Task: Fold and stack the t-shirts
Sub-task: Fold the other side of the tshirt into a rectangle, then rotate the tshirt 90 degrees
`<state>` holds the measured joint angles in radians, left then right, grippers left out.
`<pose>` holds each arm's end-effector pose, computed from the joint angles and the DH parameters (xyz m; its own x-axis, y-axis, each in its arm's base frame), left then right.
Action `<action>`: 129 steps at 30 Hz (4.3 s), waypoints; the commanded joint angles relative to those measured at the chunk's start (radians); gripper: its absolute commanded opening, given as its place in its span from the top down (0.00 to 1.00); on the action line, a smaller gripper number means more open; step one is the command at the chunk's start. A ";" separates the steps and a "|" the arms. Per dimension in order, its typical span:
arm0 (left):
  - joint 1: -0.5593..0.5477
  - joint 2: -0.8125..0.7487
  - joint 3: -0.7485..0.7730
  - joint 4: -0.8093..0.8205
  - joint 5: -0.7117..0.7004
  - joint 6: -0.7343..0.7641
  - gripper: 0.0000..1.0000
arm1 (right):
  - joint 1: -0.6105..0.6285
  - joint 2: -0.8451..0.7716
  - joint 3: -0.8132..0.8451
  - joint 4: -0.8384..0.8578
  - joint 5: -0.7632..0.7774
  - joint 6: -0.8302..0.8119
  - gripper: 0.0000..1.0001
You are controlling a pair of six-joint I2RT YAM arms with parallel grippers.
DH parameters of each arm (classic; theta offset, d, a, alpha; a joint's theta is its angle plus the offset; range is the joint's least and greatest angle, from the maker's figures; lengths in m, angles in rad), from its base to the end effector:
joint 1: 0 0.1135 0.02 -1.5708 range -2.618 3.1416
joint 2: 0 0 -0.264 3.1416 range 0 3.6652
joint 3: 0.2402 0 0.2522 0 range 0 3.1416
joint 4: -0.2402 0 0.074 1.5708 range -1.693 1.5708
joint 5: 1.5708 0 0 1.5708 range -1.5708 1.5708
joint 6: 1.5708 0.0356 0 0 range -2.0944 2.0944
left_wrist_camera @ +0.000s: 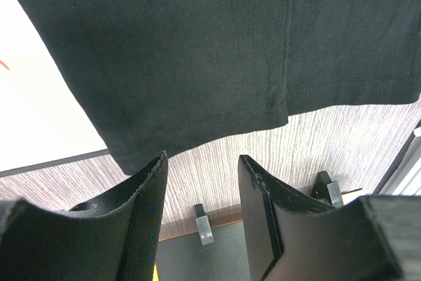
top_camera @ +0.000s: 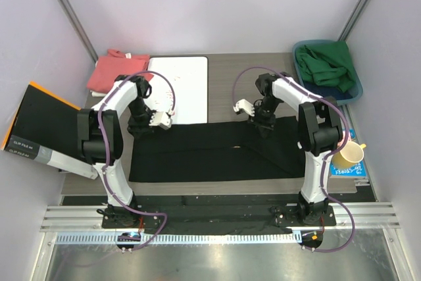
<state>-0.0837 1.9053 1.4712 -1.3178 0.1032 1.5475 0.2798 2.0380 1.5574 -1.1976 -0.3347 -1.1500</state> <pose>0.3330 -0.0316 0.2067 0.0418 0.9944 -0.0971 0.9814 -0.0591 -0.1824 0.3546 0.1141 0.1822 -0.1832 -0.9496 -0.2543 -0.9649 0.1242 0.2312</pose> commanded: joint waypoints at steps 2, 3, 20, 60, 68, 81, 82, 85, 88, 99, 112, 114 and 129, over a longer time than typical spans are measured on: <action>-0.004 0.014 0.034 -0.004 0.020 -0.001 0.52 | 0.009 0.007 -0.022 0.007 -0.017 0.004 0.59; -0.004 0.017 0.034 -0.003 0.023 0.000 0.52 | 0.009 0.005 -0.025 0.024 -0.012 0.013 0.59; -0.008 0.012 0.021 -0.003 0.029 0.000 0.53 | 0.016 -0.010 -0.016 0.001 0.005 0.004 0.99; -0.047 0.034 0.044 -0.046 -0.003 0.091 0.52 | 0.306 -0.275 -0.180 -0.135 -0.161 0.249 0.92; -0.073 0.041 0.054 -0.054 -0.014 0.098 0.52 | 0.355 -0.294 -0.188 -0.123 -0.178 0.292 0.49; -0.093 0.044 0.067 -0.043 0.030 0.071 0.52 | 0.125 -0.308 -0.263 0.075 0.120 0.329 0.62; -0.094 0.043 0.066 -0.037 0.032 0.069 0.52 | 0.122 -0.318 -0.302 0.084 0.129 0.323 0.64; -0.094 0.038 0.061 -0.011 0.032 0.068 0.52 | 0.124 -0.312 -0.373 0.165 0.192 0.334 0.79; -0.094 0.037 0.057 0.035 0.029 0.034 0.52 | 0.087 -0.289 -0.399 0.254 0.293 0.328 0.97; -0.097 0.008 -0.022 0.150 0.073 0.013 0.52 | -0.051 -0.170 -0.272 0.358 0.407 0.400 0.99; -0.099 -0.012 -0.018 0.218 0.079 -0.049 0.52 | -0.087 0.212 0.097 0.526 0.526 0.446 0.99; -0.099 -0.014 -0.018 0.224 0.079 -0.056 0.52 | -0.087 0.299 0.219 0.538 0.528 0.447 0.99; -0.100 0.041 0.077 0.193 0.101 -0.089 0.52 | -0.021 0.742 0.866 1.002 0.583 0.394 0.99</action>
<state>-0.1814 1.9385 1.4956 -1.0992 0.1658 1.4712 0.2146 2.7247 2.4546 -0.4278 0.2687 -0.7586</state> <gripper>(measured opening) 0.482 0.019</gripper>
